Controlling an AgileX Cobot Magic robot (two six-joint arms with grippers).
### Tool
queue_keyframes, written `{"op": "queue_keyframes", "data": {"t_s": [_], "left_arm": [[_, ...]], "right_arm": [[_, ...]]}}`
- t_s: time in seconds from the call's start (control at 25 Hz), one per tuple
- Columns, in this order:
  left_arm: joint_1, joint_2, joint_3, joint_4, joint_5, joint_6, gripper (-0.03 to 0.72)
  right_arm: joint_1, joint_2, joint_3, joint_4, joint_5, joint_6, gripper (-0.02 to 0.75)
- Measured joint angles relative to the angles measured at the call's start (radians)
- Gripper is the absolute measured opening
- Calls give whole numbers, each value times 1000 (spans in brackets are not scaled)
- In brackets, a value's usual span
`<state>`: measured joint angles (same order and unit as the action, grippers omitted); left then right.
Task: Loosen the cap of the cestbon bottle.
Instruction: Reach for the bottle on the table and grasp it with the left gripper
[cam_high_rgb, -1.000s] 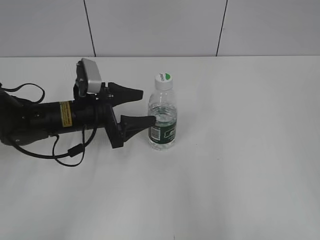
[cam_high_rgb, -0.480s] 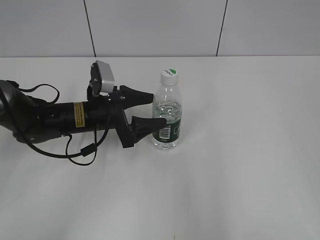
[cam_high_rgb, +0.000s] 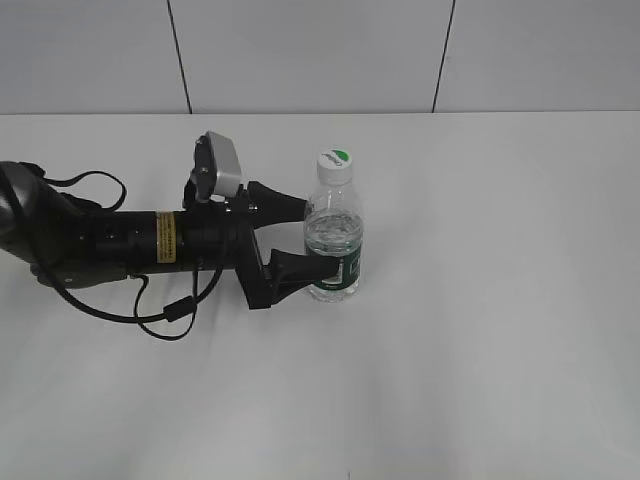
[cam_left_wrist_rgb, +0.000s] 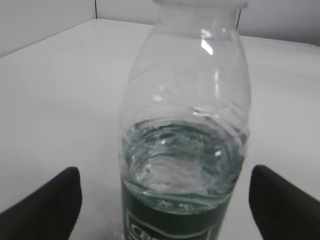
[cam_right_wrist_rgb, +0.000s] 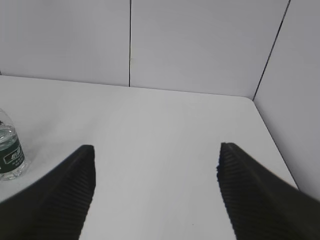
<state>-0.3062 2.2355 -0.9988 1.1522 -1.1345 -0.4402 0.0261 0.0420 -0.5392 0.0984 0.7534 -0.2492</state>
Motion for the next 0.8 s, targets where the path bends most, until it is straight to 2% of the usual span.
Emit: {"op": "queue_keyframes", "data": {"t_s": [0.32,0.52,0.8], "left_arm": [[-49,0,0,-39,46,0,606],[-64,5,0,-105,63,-1,591],[-70,46,-1,-121,61,-1,587]], "right_arm": [[0,1,0,0,0,0,582],[0,1,0,0,0,0,582],[0,1,0,0,0,0,582]]}}
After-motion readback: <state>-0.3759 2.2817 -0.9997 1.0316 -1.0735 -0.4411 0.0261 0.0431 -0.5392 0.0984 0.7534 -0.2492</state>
